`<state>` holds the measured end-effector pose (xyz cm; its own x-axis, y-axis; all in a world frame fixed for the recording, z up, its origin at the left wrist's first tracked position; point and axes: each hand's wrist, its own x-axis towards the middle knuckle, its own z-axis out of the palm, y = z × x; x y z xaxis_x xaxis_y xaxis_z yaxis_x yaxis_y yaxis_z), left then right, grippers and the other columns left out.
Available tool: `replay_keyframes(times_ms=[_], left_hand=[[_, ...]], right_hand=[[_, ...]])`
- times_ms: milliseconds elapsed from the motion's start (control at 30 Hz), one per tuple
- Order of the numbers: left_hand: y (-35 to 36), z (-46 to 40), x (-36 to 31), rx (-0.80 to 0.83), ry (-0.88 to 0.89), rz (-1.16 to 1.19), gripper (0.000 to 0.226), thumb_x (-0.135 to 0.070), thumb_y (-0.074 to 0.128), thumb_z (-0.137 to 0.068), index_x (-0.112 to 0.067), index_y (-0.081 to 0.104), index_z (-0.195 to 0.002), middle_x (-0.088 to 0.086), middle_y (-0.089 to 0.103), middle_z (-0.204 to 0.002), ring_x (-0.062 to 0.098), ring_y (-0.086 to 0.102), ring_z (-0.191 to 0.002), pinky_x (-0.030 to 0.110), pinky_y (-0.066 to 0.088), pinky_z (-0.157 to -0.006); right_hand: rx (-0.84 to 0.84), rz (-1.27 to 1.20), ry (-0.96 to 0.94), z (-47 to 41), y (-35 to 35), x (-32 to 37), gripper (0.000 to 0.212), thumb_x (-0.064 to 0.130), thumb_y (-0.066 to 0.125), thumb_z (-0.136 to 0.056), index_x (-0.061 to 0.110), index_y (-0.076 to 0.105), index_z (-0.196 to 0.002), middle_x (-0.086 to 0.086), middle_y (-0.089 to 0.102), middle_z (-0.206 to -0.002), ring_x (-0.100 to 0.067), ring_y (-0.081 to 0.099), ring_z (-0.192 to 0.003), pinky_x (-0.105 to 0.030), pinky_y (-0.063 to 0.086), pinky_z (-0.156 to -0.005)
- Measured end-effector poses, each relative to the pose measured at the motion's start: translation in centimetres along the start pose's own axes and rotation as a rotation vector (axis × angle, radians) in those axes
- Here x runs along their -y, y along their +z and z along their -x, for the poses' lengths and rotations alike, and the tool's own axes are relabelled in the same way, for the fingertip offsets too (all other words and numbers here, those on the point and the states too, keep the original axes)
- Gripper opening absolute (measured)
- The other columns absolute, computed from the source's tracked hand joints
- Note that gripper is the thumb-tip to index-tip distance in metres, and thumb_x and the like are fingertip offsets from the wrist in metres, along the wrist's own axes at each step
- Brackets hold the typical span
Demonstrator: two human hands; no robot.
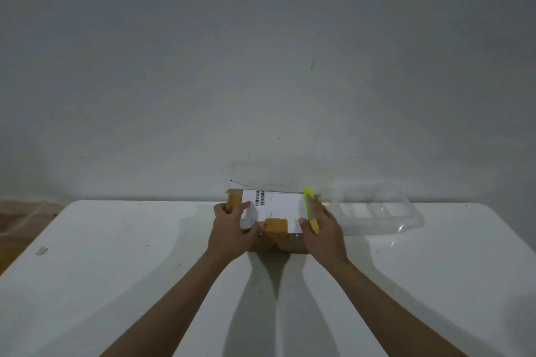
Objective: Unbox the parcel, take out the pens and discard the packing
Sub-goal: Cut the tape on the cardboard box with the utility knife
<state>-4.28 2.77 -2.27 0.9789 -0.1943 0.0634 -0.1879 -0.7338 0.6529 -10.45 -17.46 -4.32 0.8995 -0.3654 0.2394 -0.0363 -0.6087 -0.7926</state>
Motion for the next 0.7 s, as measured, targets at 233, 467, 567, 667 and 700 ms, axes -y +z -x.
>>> replay_keyframes(times_ms=[233,467,567,667,700], left_hand=[[0.5,7.2,-0.8,0.001,0.004,0.004,0.068,-0.05,0.066,-0.08,-0.027,0.041,-0.139,0.009,0.03,-0.133,0.029,0.052,-0.112,0.03,0.047,-0.089],[1.4,11.3,0.6,0.037,-0.044,0.0,0.067,-0.048,0.068,-0.079,-0.028,0.042,-0.137,0.012,0.028,-0.135,0.032,0.049,-0.117,0.032,0.045,-0.092],[1.6,11.3,0.6,0.047,-0.082,-0.03,0.066,-0.051,0.066,-0.079,-0.033,0.041,-0.137,0.016,0.027,-0.141,0.037,0.04,-0.128,0.042,0.041,-0.1],[1.8,11.0,-0.1,0.02,-0.104,-0.194,0.062,-0.051,0.062,-0.082,-0.034,0.041,-0.137,0.021,0.017,-0.152,0.036,0.007,-0.144,0.06,0.012,-0.111],[1.8,11.0,-0.6,0.004,-0.094,-0.23,0.062,-0.048,0.062,-0.083,-0.033,0.04,-0.139,0.021,0.01,-0.155,0.035,0.0,-0.145,0.061,0.004,-0.111]], right_hand=[[0.02,0.012,0.048,6.4,-2.9,0.1,0.061,0.025,0.057,-0.092,0.028,0.03,-0.147,-0.007,0.045,-0.142,-0.021,0.045,-0.127,-0.019,0.036,-0.093],[0.125,-0.004,-0.009,10.3,-3.4,-0.8,0.054,0.028,0.046,-0.097,0.03,0.026,-0.148,0.001,0.032,-0.153,-0.018,0.024,-0.144,-0.029,0.029,-0.11],[0.151,0.013,-0.037,10.6,-4.5,-1.1,0.057,0.02,0.045,-0.098,0.029,0.022,-0.149,-0.001,0.043,-0.146,-0.018,0.039,-0.136,-0.023,0.036,-0.104],[0.119,0.085,-0.038,10.7,-6.0,-1.0,0.064,0.014,0.048,-0.095,0.032,0.019,-0.149,-0.002,0.063,-0.104,-0.009,0.055,-0.078,-0.018,0.038,-0.067],[0.094,0.1,-0.027,10.7,-6.5,-1.1,0.064,0.013,0.049,-0.094,0.032,0.021,-0.149,-0.002,0.064,-0.094,-0.01,0.052,-0.071,-0.02,0.036,-0.063]])
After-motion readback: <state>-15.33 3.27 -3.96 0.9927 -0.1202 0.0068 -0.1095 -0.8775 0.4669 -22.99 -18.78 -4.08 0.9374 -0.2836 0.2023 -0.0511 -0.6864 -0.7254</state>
